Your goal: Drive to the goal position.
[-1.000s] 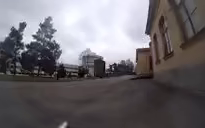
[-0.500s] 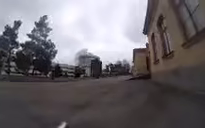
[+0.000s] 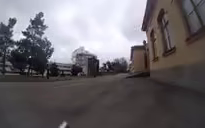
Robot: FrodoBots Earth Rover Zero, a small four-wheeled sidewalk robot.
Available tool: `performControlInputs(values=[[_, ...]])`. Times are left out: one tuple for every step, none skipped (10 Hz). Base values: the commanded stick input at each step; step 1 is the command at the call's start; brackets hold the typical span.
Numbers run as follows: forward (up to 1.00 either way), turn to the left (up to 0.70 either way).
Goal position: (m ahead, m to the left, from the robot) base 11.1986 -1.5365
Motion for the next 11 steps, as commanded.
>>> performControlInputs(values=[[0.7, 0.0], [0.7, 0.0], [0.7, 0.0], [0.7, 0.0], [0.7, 0.0], [0.7, 0.0], [0.83, 0.0], [0.85, 0.0], [0.92, 0.0], [1.0, 0.0], [1.0, 0.0]])
